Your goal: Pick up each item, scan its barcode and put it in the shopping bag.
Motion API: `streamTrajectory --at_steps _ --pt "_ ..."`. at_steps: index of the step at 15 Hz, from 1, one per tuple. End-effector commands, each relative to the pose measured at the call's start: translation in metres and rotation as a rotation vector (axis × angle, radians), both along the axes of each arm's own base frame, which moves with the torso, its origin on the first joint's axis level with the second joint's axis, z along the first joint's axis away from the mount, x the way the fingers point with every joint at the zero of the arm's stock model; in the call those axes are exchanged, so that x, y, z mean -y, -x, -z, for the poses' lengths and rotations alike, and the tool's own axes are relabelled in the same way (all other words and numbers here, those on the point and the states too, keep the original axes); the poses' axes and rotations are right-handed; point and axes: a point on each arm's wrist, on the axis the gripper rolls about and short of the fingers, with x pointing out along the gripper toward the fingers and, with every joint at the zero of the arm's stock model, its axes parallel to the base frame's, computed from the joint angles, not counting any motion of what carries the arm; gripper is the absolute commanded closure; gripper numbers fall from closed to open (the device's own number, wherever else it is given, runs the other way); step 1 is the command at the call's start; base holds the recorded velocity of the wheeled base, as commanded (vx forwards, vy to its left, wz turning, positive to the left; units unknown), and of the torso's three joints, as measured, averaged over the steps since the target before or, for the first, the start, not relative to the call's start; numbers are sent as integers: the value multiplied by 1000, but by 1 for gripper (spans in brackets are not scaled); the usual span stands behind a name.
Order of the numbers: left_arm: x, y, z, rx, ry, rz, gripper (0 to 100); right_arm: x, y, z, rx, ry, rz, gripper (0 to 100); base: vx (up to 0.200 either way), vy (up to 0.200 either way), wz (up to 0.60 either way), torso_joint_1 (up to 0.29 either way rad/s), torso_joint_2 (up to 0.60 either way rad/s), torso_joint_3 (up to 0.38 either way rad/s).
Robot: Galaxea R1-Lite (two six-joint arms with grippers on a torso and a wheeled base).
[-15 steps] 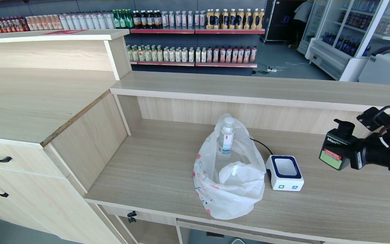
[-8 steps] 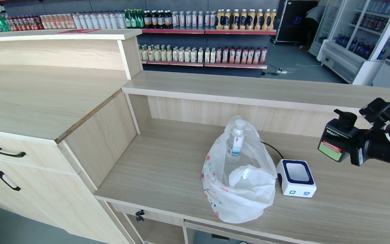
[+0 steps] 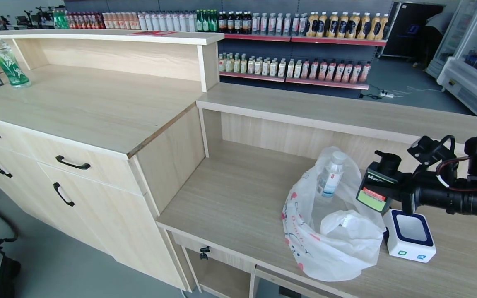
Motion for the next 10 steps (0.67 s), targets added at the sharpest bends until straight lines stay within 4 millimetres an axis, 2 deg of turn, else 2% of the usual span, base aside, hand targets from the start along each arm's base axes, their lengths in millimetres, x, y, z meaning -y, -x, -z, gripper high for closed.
streamTrajectory --at_steps 1,2,4,7,10 --pt "0 0 0 -1 1 0 0 1 -12 23 -70 -9 -4 100 0 0 0 0 0 0" --pt "0 0 0 -1 1 0 0 2 -22 39 -97 -11 -4 100 0 0 0 0 0 0" --pt "0 0 0 -1 1 0 0 2 -35 53 -122 -21 -24 100 0 0 0 0 0 0" --pt "0 0 0 -1 1 0 0 -6 -51 68 -81 -46 -104 100 0 0 0 0 0 0" --pt "0 0 0 -1 1 0 0 -17 -56 81 -79 -39 -144 100 0 0 0 0 0 0"
